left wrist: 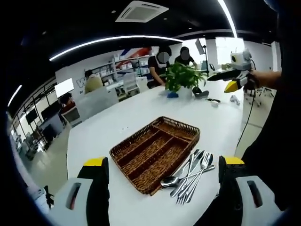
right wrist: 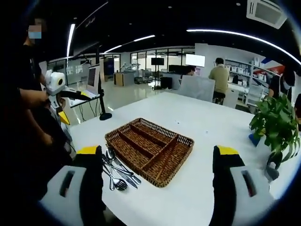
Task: Arrange the knives, forks, and spoons in their matching storage slots by inserting each utensil handle-first until every utensil is classified and aligned in the correct compartment
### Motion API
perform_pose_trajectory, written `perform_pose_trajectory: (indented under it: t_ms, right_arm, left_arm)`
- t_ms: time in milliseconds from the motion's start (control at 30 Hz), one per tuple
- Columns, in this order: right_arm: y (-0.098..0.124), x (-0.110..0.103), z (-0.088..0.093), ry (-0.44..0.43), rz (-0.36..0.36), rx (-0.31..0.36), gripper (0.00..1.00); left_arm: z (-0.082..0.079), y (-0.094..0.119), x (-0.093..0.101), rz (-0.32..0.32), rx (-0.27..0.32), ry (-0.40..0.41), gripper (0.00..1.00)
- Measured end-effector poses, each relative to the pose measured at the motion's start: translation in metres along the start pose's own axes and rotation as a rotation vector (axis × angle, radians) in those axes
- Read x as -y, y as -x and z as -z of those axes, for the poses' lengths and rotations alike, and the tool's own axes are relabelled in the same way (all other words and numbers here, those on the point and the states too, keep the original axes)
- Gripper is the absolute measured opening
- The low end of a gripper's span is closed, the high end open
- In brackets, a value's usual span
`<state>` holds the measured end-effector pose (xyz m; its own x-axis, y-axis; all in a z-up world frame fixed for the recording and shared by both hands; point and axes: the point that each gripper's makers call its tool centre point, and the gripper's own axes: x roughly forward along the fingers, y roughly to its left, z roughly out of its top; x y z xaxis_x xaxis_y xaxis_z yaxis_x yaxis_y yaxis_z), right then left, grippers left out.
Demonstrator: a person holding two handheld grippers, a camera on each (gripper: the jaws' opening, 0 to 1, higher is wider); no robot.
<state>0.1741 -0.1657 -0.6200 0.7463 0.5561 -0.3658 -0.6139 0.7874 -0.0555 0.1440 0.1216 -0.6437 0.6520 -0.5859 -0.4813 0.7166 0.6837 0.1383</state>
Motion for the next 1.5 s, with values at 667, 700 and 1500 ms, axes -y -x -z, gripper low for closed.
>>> perform_pose_trajectory:
  t_ms: [667, 700, 1500]
  right_arm:
    - [0.014, 0.004, 0.001, -0.031, 0.023, 0.003, 1.00]
    - [0.015, 0.005, 0.002, -0.034, 0.024, 0.004, 1.00]
    - [0.019, 0.012, 0.006, -0.050, 0.025, 0.003, 1.00]
  left_arm:
    - [0.024, -0.041, 0.038, 0.162, -0.144, -0.123, 0.84]
    - [0.025, -0.043, 0.040, 0.170, -0.149, -0.130, 0.83]
    - [0.078, -0.092, 0.089, 0.325, -0.284, -0.197, 0.59]
